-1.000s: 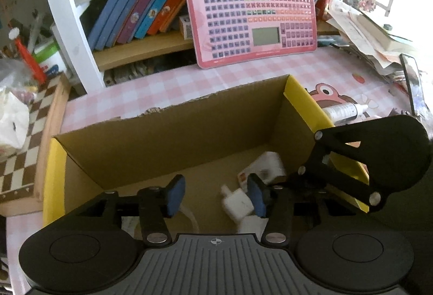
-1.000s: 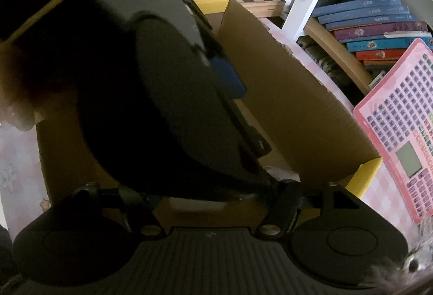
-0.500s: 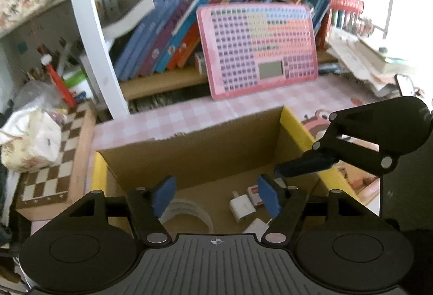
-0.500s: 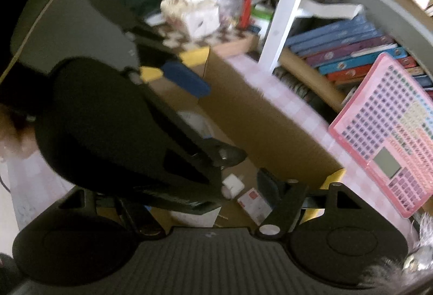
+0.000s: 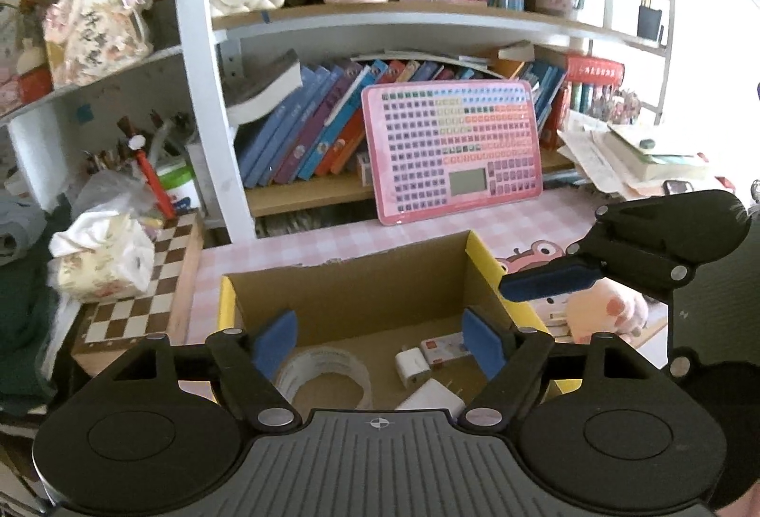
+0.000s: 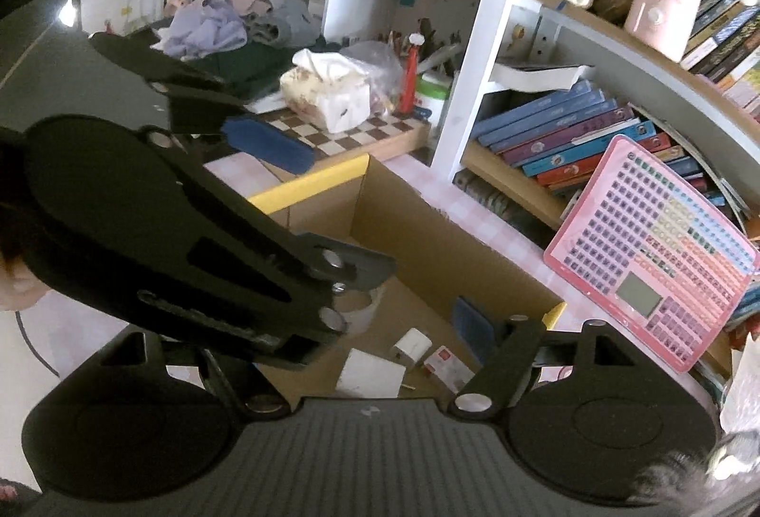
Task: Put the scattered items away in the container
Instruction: 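Withdraw both tools from the yellow box back over the mat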
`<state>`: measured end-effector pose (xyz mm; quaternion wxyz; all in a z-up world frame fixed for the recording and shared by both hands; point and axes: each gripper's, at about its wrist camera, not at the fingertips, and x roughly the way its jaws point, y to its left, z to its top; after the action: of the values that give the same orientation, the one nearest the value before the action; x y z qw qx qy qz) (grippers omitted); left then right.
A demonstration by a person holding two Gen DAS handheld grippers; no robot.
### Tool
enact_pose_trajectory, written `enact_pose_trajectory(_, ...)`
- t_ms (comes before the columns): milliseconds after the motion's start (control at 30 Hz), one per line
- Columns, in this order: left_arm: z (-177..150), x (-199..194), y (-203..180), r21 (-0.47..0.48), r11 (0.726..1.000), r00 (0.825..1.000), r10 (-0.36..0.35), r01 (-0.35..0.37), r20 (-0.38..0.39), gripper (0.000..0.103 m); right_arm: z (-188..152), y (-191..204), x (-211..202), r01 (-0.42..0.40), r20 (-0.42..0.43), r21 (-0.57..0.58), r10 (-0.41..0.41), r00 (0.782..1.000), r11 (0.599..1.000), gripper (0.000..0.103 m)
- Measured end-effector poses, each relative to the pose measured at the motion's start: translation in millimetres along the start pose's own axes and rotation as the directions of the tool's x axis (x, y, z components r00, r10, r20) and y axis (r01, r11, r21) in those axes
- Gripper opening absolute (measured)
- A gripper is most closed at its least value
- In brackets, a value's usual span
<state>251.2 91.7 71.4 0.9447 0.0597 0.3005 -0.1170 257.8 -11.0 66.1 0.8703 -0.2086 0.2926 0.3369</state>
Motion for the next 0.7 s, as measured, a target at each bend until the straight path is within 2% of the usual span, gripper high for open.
enact_pose_trajectory(267,-21.8,-43.2,10.5,-0.101,0.995,0.999,0.028,-0.025,0.032,0.085,-16.1,15.5,-37.7,0.022,0.066,0.103,-0.029,0.997,0.994,0.078)
enact_pose_trajectory(500,-43.1,-72.4,18.0,-0.213,0.975,0.996,0.069,-0.057,0.054,0.089,-34.7,22.6,-70.2,0.094,0.134,0.23,-0.127,0.983,0.969,0.083)
enact_pose_trajectory(700,-63.2,-85.7,14.9,-0.231,0.969,0.995,0.094,-0.085,0.032,0.094,-51.0,30.5,-85.2,0.147,0.142,0.316,-0.2,0.969,0.937,0.087)
